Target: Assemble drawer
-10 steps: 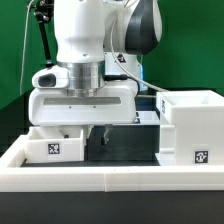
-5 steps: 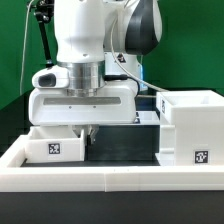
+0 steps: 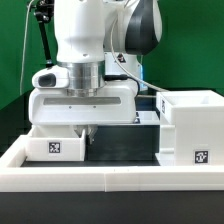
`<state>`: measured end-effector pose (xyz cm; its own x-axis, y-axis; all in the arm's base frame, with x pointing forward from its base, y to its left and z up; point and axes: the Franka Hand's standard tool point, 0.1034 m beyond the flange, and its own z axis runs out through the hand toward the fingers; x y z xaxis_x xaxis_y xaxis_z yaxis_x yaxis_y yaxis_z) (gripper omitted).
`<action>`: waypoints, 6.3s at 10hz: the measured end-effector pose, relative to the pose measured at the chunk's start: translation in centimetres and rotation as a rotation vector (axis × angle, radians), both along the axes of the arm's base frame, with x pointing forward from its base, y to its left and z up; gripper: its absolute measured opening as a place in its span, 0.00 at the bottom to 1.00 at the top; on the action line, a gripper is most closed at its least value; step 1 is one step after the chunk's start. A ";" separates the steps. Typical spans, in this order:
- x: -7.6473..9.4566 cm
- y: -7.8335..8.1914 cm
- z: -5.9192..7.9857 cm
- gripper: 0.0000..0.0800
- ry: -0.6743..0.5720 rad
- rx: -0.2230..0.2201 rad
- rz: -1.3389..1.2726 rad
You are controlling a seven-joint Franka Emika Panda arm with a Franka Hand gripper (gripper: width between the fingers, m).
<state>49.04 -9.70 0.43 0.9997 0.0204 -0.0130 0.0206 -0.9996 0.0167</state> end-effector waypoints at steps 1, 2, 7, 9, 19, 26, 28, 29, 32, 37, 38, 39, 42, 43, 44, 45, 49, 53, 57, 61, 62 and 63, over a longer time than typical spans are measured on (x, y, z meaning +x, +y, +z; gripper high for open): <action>0.0 0.0 0.0 0.05 0.000 0.000 0.000; 0.0 0.0 0.0 0.05 0.000 0.000 0.000; 0.5 0.7 1.7 0.05 0.010 0.016 0.118; 0.3 0.6 1.5 0.05 0.015 0.016 0.118; 1.7 2.4 1.6 0.05 0.046 -0.011 0.976; 2.1 2.9 1.6 0.05 0.090 -0.014 1.499; 3.4 3.4 1.4 0.05 0.107 -0.021 1.652; 3.3 3.3 1.3 0.05 0.108 -0.020 1.637; 3.2 3.1 1.2 0.05 0.110 -0.019 1.635; 4.8 5.7 2.1 0.05 0.111 0.000 1.607; 4.9 6.2 2.2 0.05 0.111 0.006 1.607; 5.1 6.5 2.3 0.05 0.108 0.006 1.612; 4.9 6.2 2.2 0.05 0.110 0.008 1.607; 4.9 6.2 2.2 0.05 0.111 0.008 1.606; 4.9 6.2 2.2 0.05 0.111 0.008 1.606; 4.9 6.3 2.2 0.05 0.111 0.009 1.606; 5.0 8.1 2.1 0.05 0.110 0.024 1.575; 4.8 8.2 1.0 0.05 0.115 0.034 1.572; 4.9 8.1 1.0 0.05 0.114 0.034 1.570; 4.8 8.1 0.8 0.05 0.106 0.032 1.575; 4.8 8.3 0.8 0.05 0.105 0.033 1.576; 4.8 8.4 0.8 0.05 0.103 0.032 1.564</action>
Offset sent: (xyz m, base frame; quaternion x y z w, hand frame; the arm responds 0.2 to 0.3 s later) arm 0.0000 0.0000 0.0000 0.0000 0.0000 0.0000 1.0000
